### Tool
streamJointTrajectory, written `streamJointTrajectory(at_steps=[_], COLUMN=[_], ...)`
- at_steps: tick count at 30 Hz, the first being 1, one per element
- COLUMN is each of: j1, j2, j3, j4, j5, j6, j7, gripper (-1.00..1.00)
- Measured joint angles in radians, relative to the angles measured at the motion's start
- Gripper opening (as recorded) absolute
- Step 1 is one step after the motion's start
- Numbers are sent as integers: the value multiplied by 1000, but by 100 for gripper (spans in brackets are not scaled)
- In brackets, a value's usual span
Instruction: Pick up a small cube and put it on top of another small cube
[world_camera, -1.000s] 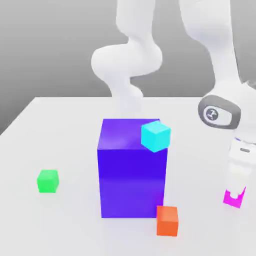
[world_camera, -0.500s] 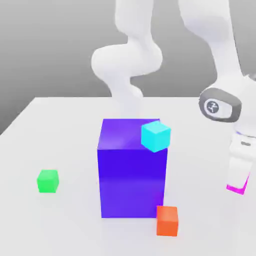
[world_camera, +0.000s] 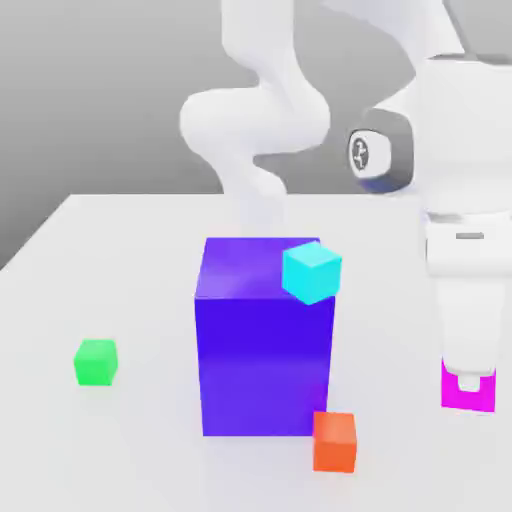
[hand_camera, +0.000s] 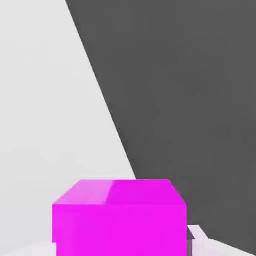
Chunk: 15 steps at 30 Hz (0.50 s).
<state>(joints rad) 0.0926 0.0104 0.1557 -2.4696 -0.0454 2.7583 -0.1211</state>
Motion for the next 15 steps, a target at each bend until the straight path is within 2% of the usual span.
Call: streamJointTrajectory(at_steps=[9, 15], j1=[-289, -433], j2=[-107, -171], j3=[-190, -371], j4=[-133, -257], j5=[6, -27], j6=[-37, -62], j7=[-433, -685], gripper=[-100, -100])
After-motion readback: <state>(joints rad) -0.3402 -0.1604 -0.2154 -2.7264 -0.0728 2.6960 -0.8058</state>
